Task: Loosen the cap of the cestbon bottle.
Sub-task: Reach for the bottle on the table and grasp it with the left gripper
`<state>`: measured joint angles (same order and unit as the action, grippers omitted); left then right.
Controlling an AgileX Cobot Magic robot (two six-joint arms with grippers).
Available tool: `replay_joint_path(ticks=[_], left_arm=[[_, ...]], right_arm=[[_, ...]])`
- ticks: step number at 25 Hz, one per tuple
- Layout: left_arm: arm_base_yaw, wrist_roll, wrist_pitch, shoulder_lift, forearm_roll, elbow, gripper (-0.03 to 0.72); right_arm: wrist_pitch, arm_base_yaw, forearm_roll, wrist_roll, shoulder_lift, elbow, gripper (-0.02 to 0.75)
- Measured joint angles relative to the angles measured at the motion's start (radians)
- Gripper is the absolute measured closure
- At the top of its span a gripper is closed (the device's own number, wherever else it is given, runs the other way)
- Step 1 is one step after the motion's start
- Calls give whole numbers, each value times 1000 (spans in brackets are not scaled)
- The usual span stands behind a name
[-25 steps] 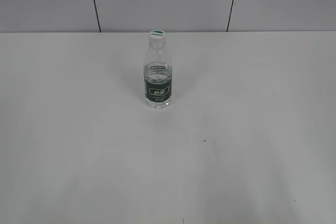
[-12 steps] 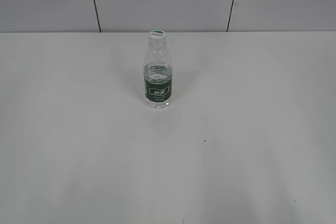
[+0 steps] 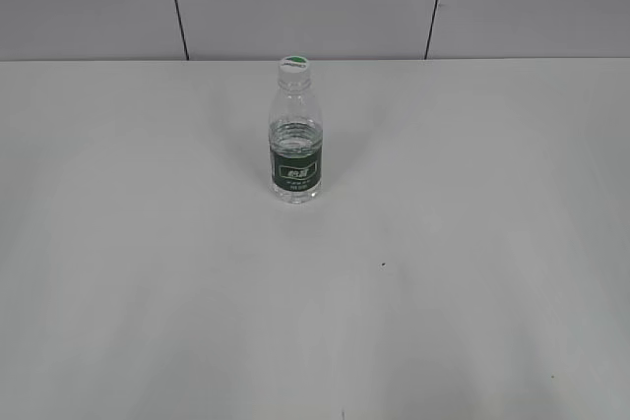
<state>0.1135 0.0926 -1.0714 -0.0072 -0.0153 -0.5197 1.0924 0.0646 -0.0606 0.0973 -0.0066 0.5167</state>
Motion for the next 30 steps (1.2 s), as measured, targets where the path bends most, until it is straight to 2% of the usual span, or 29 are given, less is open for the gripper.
replay_joint_path(ticks=[2,4,9,14,22,30], left_arm=[[0,0,0,0,0,0,243],[0,0,0,0,0,0,215],[0,0,24,8,-1,-13,201],[0,-37,156,119,-1,-79,202],[0,-156,544,414,-1,-130,202],[0,-165,1056,697,-4,-130,202]], right_arm=[[0,0,0,0,0,0,222],[0,0,0,0,0,0,222],[0,0,0,0,0,0,222],[0,0,0,0,0,0,222],[0,0,0,0,0,0,222],[0,0,0,0,0,0,222]])
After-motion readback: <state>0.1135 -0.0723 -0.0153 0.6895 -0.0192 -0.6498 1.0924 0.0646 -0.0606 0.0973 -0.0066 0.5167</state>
